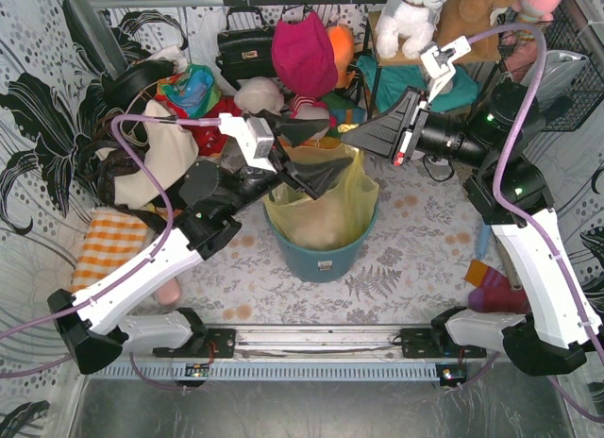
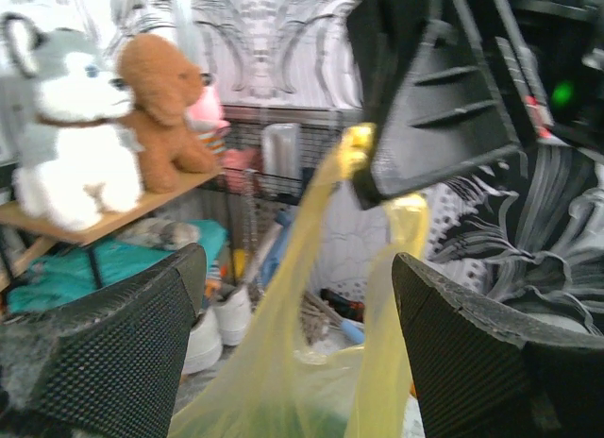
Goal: Tie the trash bag
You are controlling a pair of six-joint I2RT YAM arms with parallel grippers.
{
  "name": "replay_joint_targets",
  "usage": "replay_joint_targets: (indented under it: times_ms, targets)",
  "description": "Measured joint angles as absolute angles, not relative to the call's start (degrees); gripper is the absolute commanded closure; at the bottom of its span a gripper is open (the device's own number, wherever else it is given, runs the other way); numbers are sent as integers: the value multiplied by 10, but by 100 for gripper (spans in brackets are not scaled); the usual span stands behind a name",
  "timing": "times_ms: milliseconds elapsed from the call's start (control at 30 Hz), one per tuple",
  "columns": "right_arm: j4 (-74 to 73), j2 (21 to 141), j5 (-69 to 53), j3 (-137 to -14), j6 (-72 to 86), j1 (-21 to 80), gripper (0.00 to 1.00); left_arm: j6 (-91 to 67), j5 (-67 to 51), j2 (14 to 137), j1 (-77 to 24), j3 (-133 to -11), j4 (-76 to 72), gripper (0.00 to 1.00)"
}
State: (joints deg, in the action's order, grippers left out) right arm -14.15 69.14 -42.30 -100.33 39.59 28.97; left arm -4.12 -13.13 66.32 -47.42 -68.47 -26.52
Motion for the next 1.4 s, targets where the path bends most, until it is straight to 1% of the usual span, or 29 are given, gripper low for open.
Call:
replay_joint_targets:
  times_ms: [100, 167, 333, 400, 467, 533, 633, 767, 833, 933, 967, 1000, 1067, 1133, 1167, 1300, 1400]
  targets:
    - [-142, 691, -430, -1002, 396, 290, 100, -45, -187, 680, -474, -694, -274, 12]
    - [-142, 691, -434, -1002, 396, 290, 100, -47, -222, 692, -474, -702, -275, 14]
    - [-142, 691, -440, -1002, 396, 290, 100, -57, -274, 705, -466, -711, -278, 27]
    - [-142, 691, -442, -1002, 396, 290, 100, -61, -284, 706, -461, -713, -281, 30]
    - [-141, 692, -445, -1002, 398, 290, 100, -69, -290, 707, -455, -713, -291, 30]
    - [-141, 693, -448, -1002, 398, 290, 100, -78, -295, 709, -449, -714, -303, 26]
    - [-140, 694, -455, -1002, 401, 290, 100, -97, -297, 721, -439, -726, -313, 28]
    - [-136, 695, -462, -1002, 410, 290, 100, -117, -305, 743, -433, -746, -319, 40]
    - [-133, 695, -463, -1002, 411, 290, 100, -123, -312, 751, -430, -753, -320, 53]
    - [-131, 695, -463, -1001, 411, 290, 100, -131, -322, 754, -430, -753, -321, 76]
    - [-131, 696, -463, -1001, 411, 290, 100, -133, -324, 754, -430, -753, -321, 82]
    - [-131, 696, -463, -1001, 411, 290, 100, -134, -326, 754, -431, -753, -321, 87]
    - [-135, 696, -457, -1002, 409, 290, 90, -136, -330, 754, -431, -753, -321, 92]
    - [-153, 696, -448, -1007, 399, 290, 76, -137, -330, 754, -430, -753, -318, 97]
    - [-166, 696, -441, -1013, 392, 290, 72, -139, -330, 754, -430, -753, -316, 99]
    - [-220, 698, -400, -1058, 354, 290, 59, -143, -330, 754, -430, -753, -308, 100]
    - [-248, 698, -367, -1096, 321, 290, 56, -146, -330, 753, -430, -753, -307, 100]
